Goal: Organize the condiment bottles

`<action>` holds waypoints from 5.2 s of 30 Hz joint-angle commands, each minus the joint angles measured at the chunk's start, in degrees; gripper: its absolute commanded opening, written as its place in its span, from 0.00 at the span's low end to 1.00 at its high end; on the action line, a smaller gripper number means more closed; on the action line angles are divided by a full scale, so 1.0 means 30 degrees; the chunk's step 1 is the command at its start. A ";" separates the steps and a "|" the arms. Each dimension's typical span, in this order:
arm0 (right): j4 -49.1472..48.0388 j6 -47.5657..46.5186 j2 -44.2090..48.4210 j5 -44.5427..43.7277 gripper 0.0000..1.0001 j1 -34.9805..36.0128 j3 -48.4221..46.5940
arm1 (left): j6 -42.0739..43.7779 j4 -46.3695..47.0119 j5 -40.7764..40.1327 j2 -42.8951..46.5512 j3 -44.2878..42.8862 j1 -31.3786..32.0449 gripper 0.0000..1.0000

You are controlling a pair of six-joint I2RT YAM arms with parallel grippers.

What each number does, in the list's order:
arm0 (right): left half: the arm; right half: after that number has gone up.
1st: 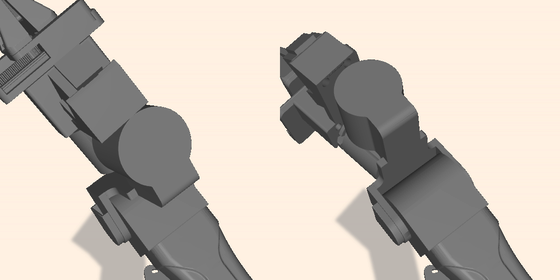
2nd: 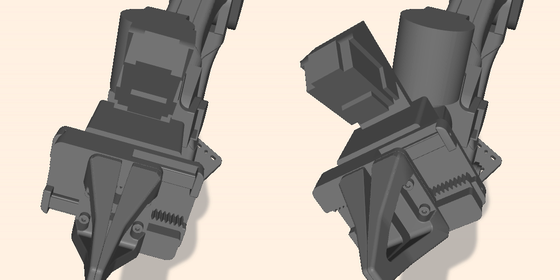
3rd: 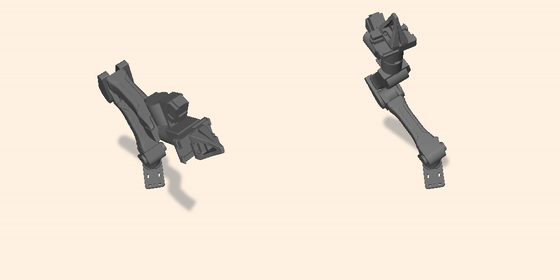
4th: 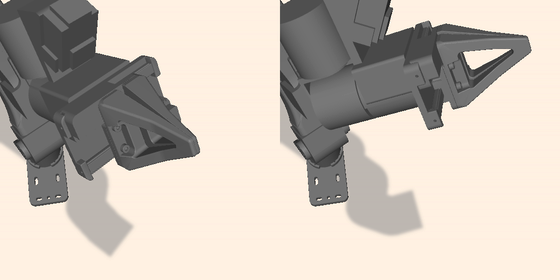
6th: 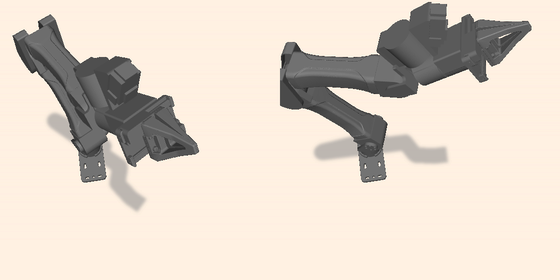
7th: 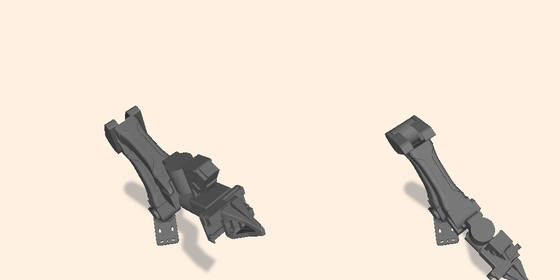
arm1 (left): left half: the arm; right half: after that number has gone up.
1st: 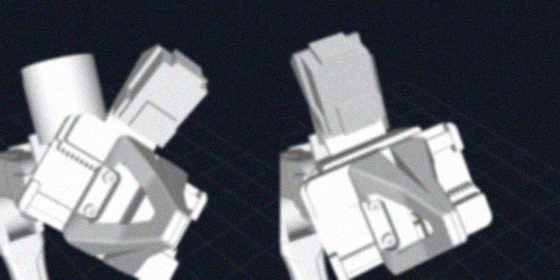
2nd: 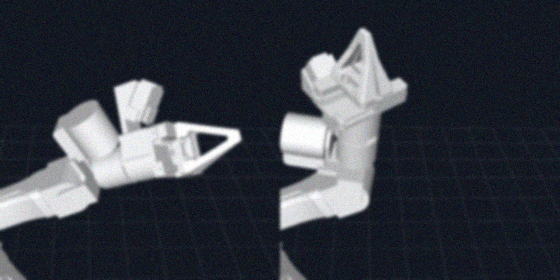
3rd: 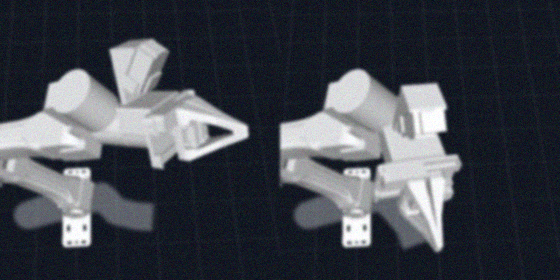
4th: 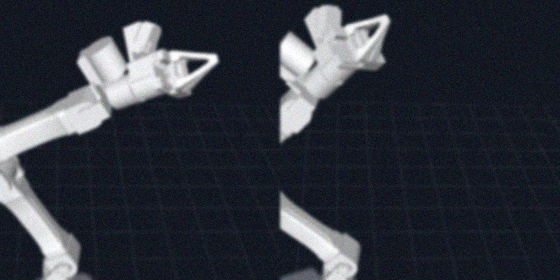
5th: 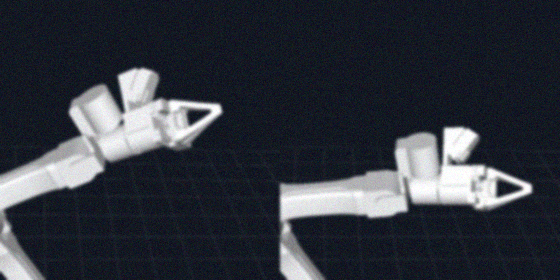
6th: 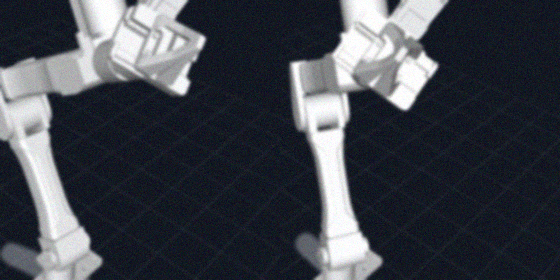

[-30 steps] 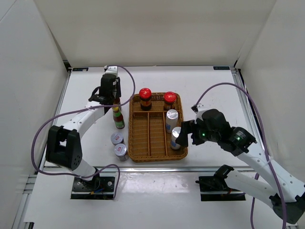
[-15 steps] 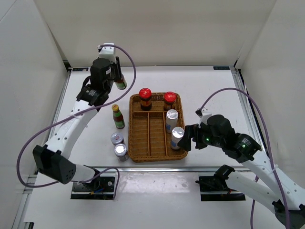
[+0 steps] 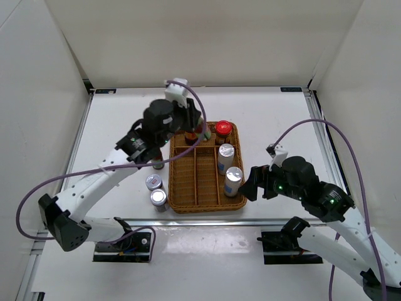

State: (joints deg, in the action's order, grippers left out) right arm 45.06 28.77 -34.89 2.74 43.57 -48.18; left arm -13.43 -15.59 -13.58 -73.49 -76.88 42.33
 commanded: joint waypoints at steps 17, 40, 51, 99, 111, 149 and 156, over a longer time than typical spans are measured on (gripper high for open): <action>0.1563 0.0340 0.0911 -0.0739 1.00 0.0037 -0.0228 | -0.0653 0.4845 -0.2269 -0.3508 0.3508 0.2298 0.11; 0.1563 0.0340 0.0909 -0.0563 1.00 0.0037 -0.0052 | 0.1311 0.1510 -0.4876 -0.3923 0.0787 0.3382 1.00; 0.1211 0.0516 0.1085 -0.0387 1.00 0.0037 0.0532 | 0.2428 0.0247 -0.9414 0.3750 0.3648 0.3121 1.00; 0.1006 0.0516 0.1114 0.0140 1.00 0.0037 0.0884 | -0.1205 0.2471 -0.6288 0.6775 0.7668 0.3174 0.11; 0.1006 0.0516 0.0938 0.0140 1.00 0.0037 0.0710 | -0.1382 0.5928 -0.6457 0.2092 0.8606 0.7334 0.11; 0.0832 0.0692 0.1290 0.0140 1.00 0.0037 0.1237 | -0.9785 -0.9652 -1.1045 0.7744 0.8397 0.2362 1.00; 0.0830 0.0867 0.1290 0.0140 1.00 0.0037 0.1237 | -1.2017 -0.9977 -0.5290 0.4257 0.9746 -0.2153 1.00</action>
State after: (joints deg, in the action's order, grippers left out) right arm 49.36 31.11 -31.48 2.79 43.57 -44.75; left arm -45.10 -42.68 -38.79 -59.64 -48.53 38.15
